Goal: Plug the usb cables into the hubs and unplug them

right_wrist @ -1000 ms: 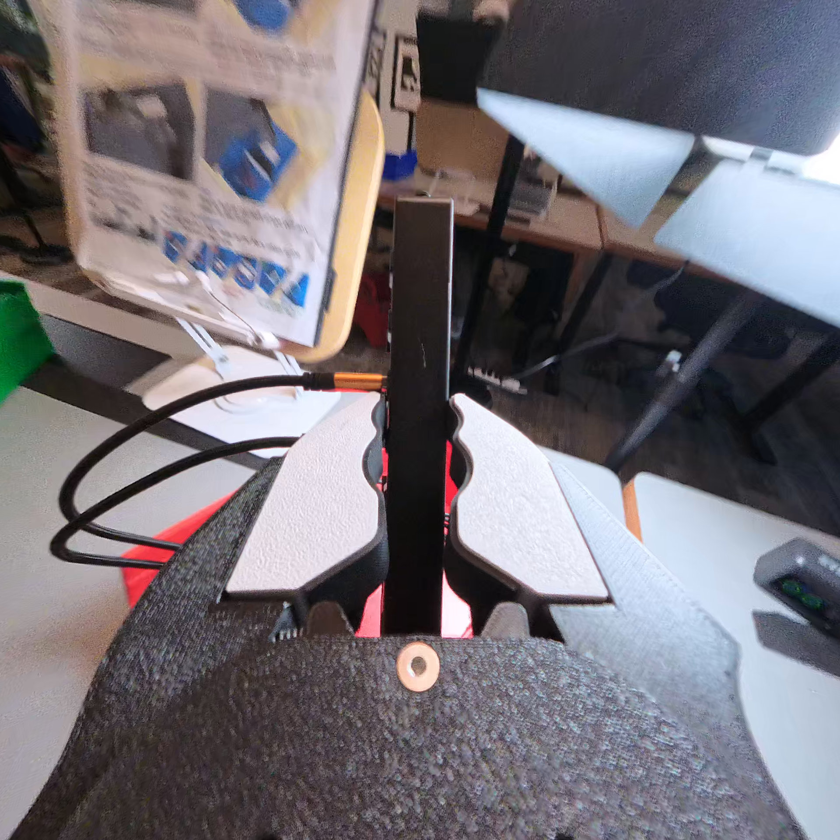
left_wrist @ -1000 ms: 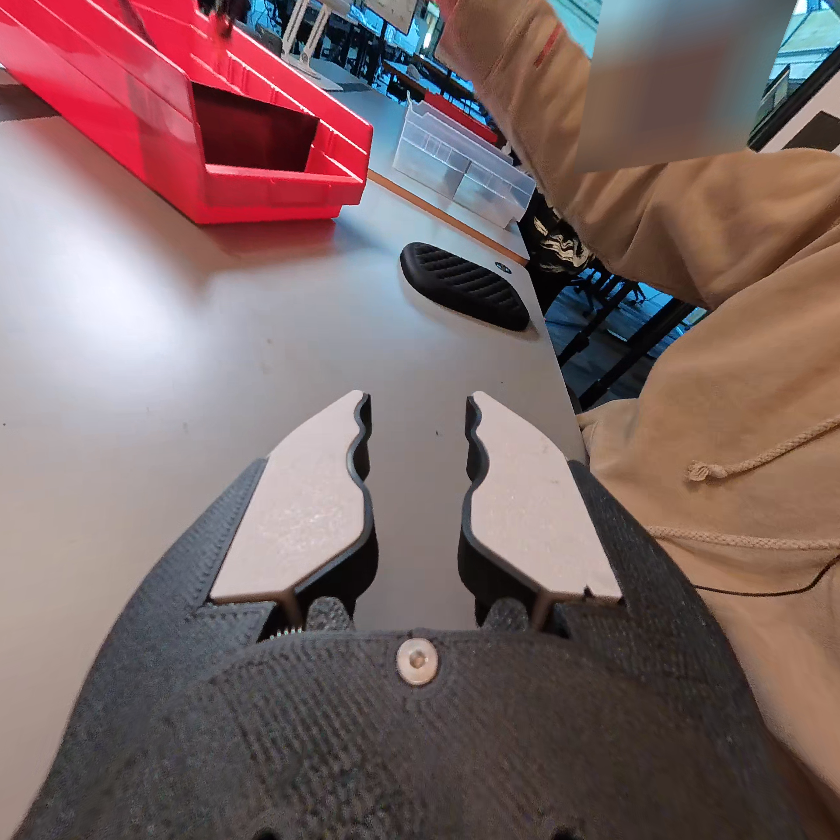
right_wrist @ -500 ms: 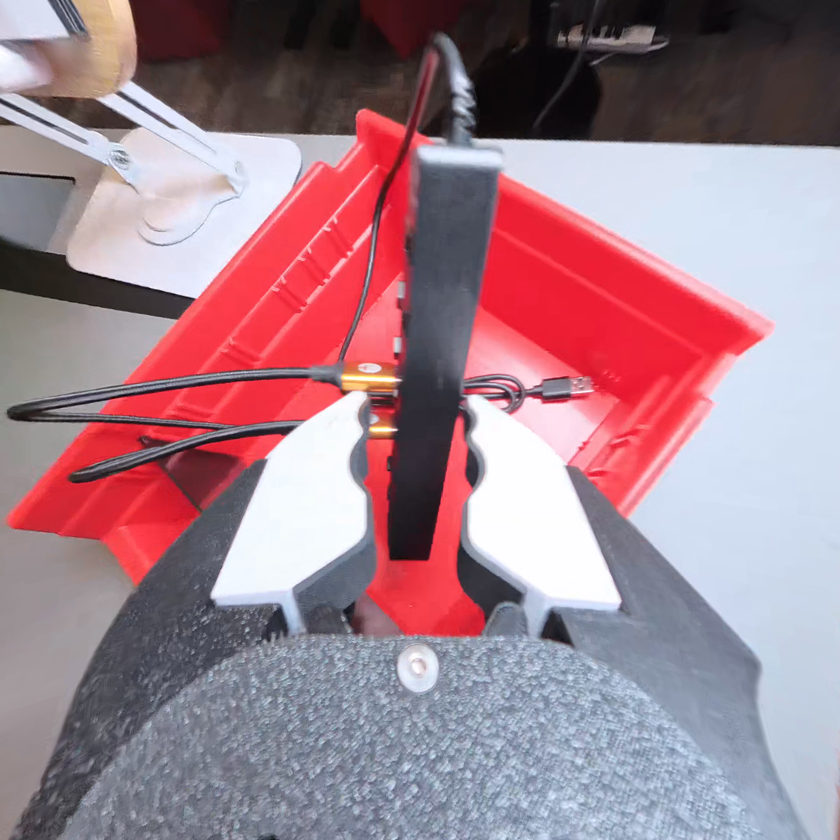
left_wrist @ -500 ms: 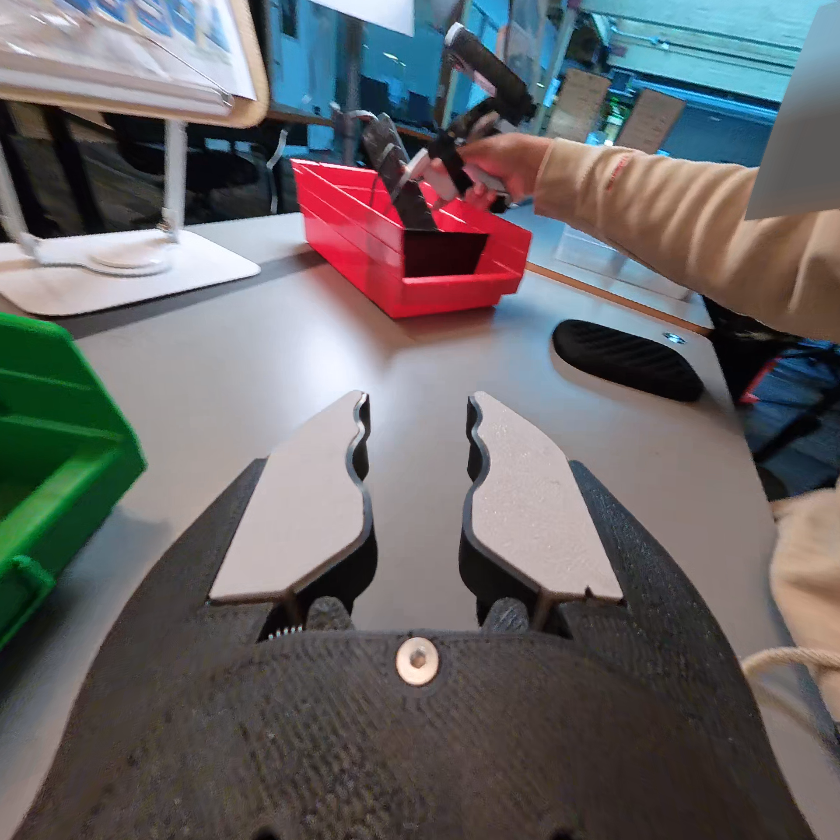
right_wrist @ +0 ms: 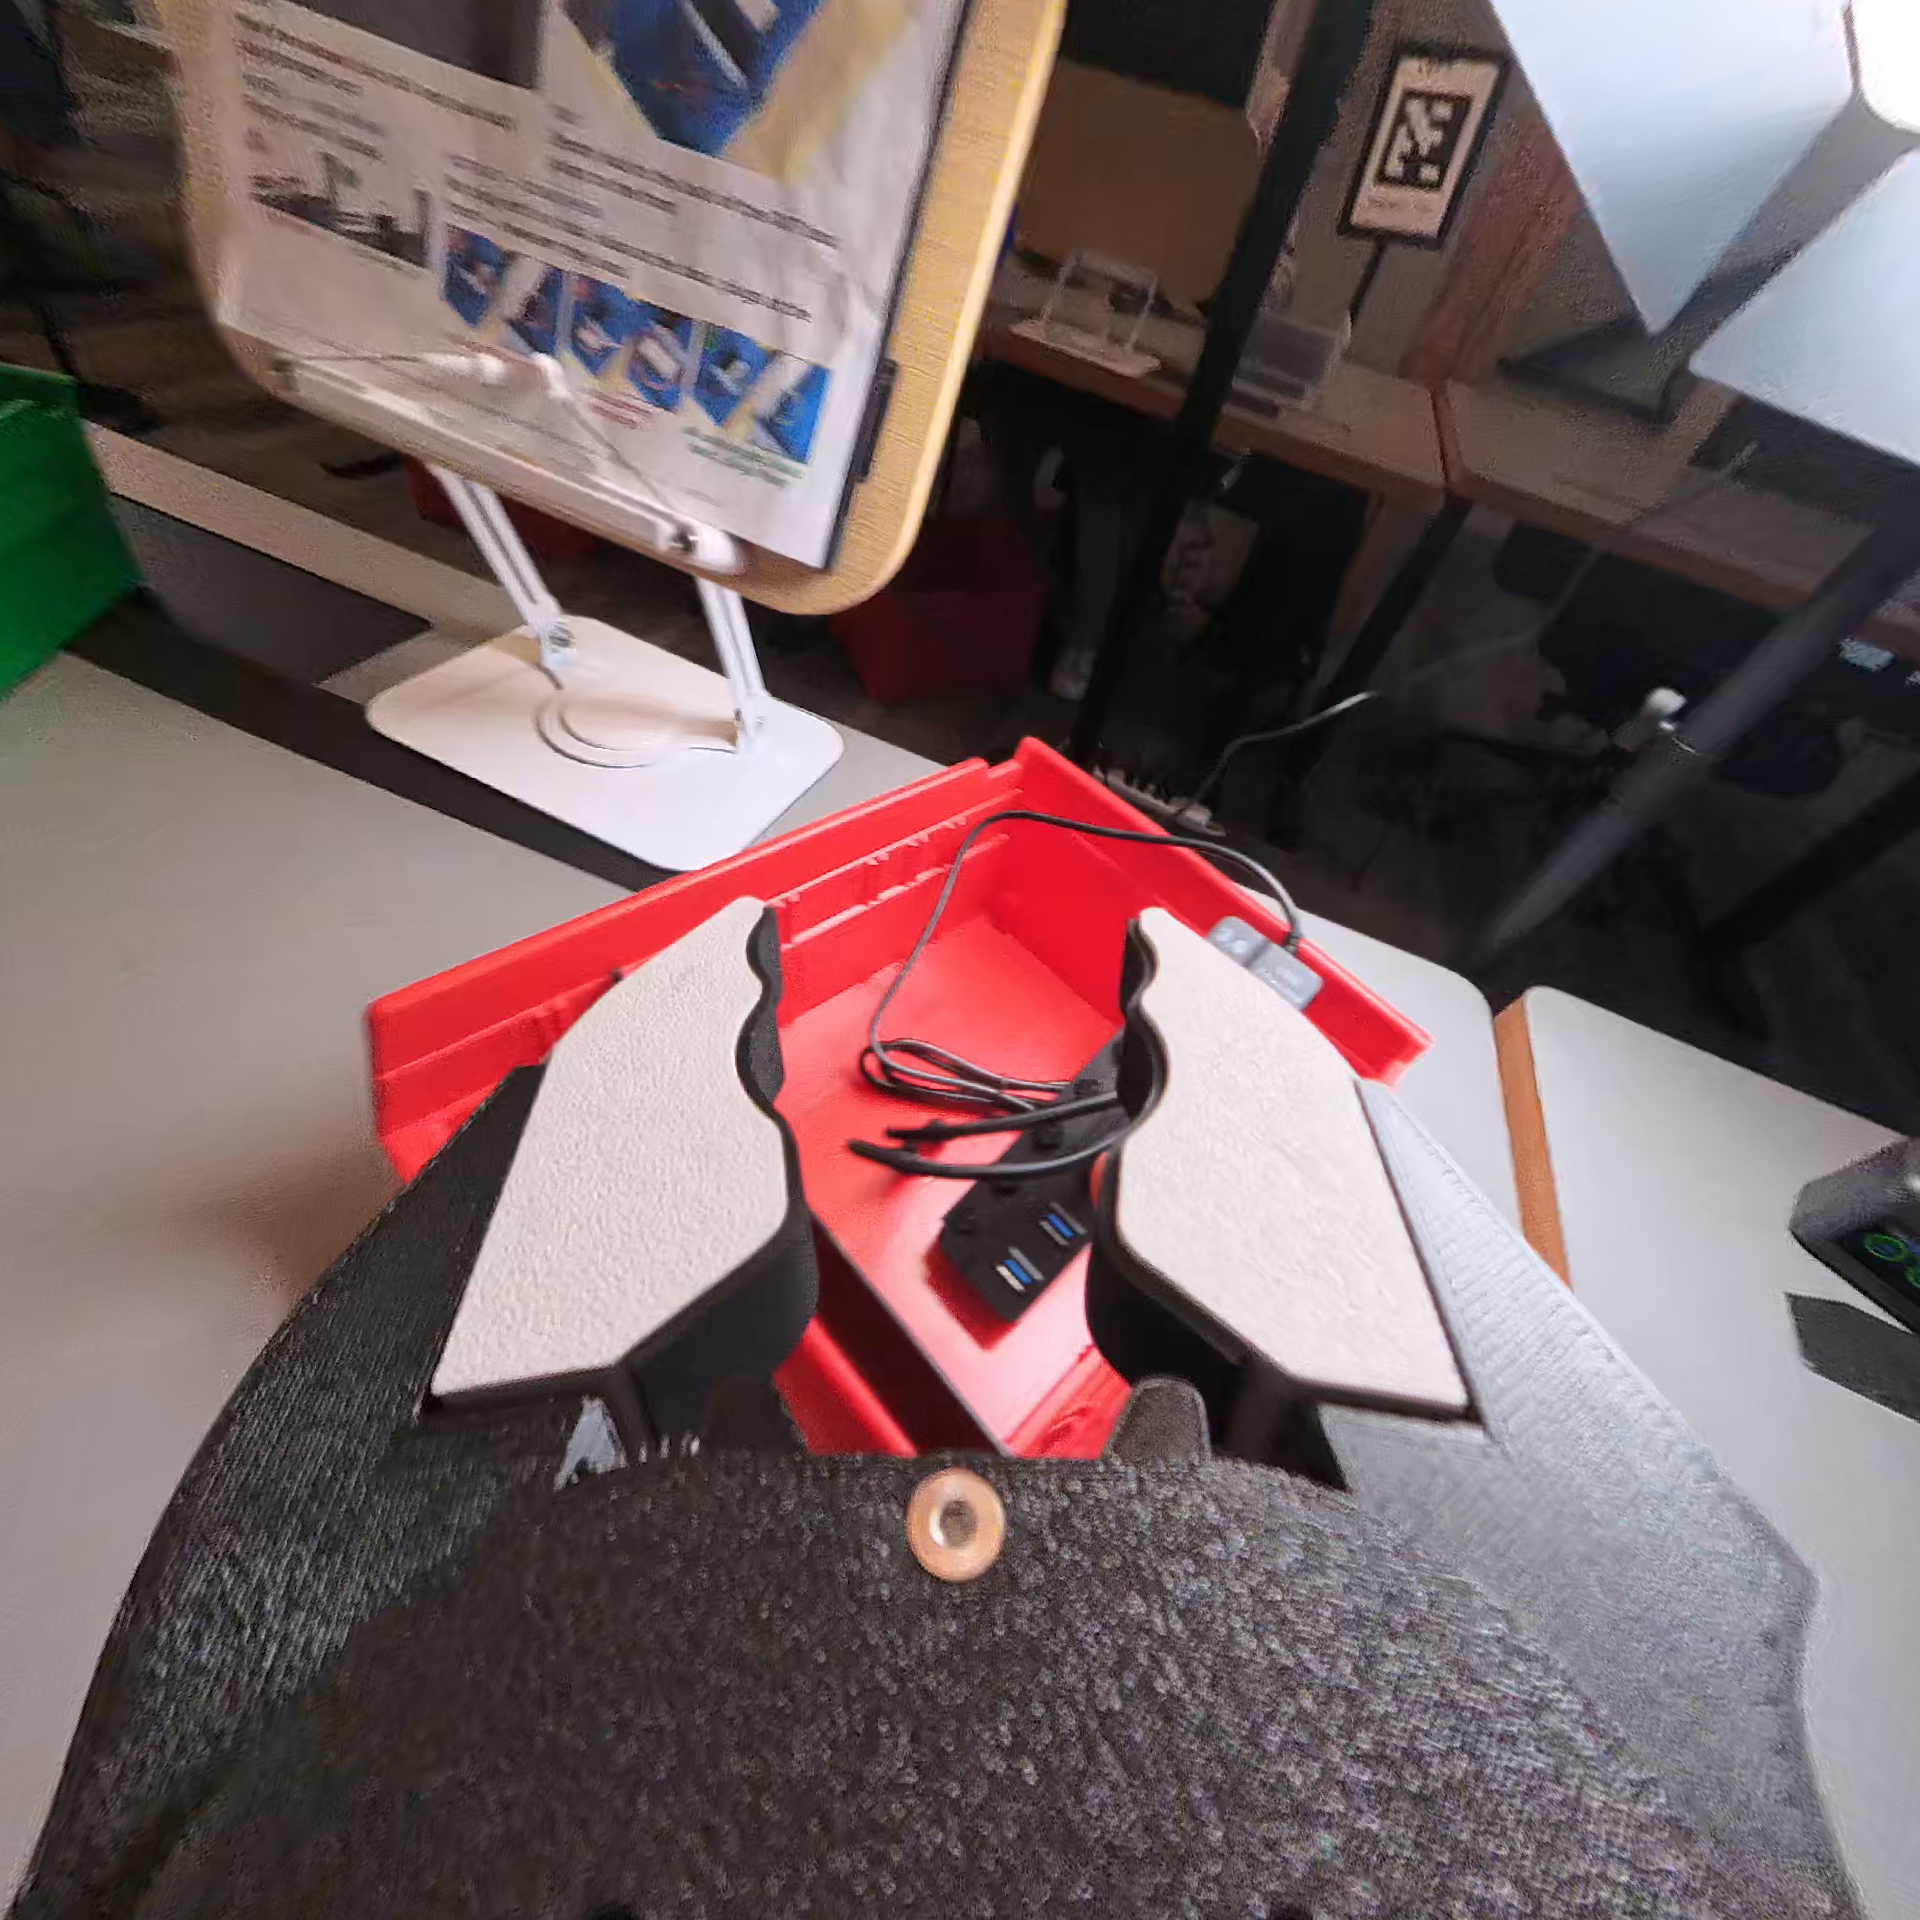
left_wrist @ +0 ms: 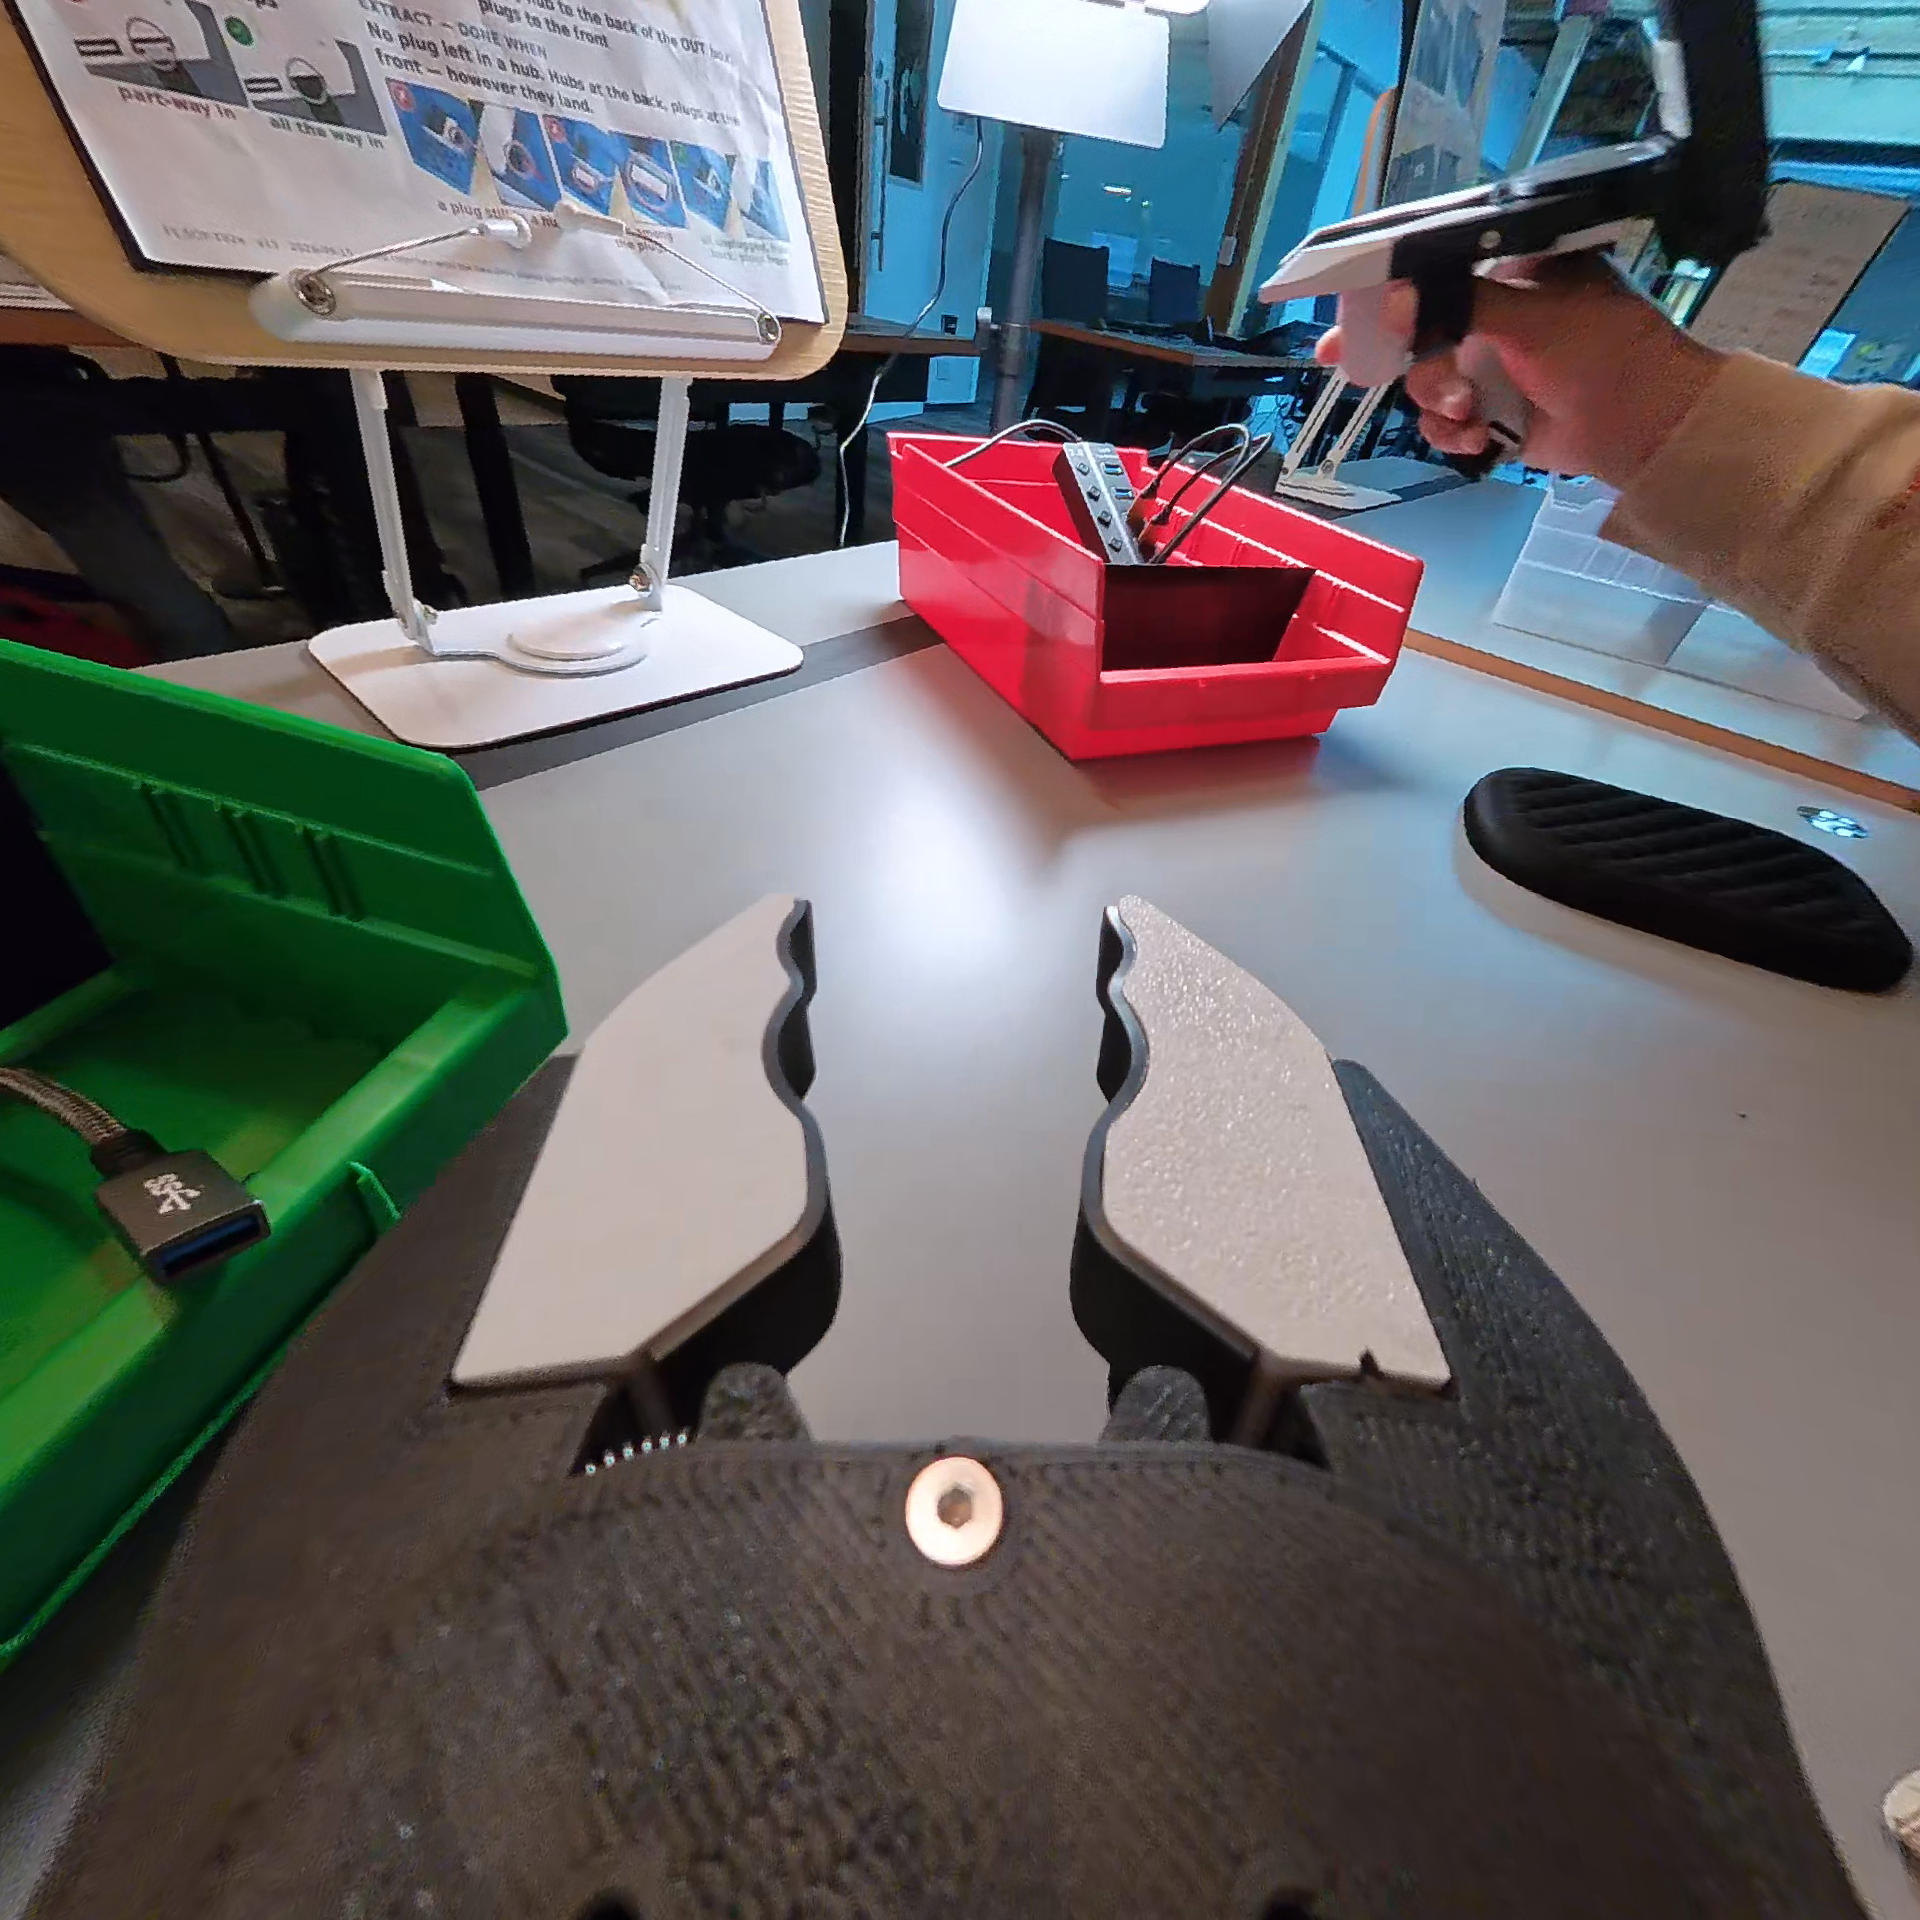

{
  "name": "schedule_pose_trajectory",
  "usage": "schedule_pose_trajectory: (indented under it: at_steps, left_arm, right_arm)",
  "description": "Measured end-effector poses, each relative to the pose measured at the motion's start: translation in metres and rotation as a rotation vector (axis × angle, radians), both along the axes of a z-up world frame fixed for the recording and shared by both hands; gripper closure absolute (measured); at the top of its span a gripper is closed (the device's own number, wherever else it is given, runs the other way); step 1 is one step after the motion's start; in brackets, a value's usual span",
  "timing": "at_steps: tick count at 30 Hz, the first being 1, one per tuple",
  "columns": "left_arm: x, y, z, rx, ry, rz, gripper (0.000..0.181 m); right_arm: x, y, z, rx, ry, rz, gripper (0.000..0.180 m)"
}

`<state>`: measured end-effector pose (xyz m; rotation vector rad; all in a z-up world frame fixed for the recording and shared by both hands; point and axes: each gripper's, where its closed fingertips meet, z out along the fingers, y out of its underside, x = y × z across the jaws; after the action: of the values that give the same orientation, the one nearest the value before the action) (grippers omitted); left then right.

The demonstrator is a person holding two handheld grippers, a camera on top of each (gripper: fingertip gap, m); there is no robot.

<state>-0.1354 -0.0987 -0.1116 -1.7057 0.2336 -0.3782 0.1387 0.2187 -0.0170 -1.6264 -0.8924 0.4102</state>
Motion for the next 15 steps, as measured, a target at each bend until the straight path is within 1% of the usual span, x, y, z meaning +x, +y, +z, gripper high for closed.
schedule_pose_trajectory:
  at_steps: [4, 8, 11, 15]
  left_arm:
    - [-0.007, 0.001, -0.001, -0.003, 0.002, 0.031, 0.127]
    - [-0.024, 0.001, 0.003, -0.001, -0.015, 0.089, 0.127]
    - [-0.049, 0.0, 0.012, -0.002, -0.004, 0.167, 0.126]
    - [-0.103, -0.003, 0.035, -0.02, 0.043, 0.288, 0.127]
  right_arm:
    - [-0.016, -0.061, -0.017, 0.05, 0.079, 0.101, 0.121]
    - [-0.025, -0.102, -0.044, 0.057, 0.103, 0.164, 0.121]
    - [-0.023, -0.116, -0.063, 0.05, 0.121, 0.179, 0.123]
    - [-0.013, -0.117, -0.082, 0.059, 0.15, 0.16, 0.125]
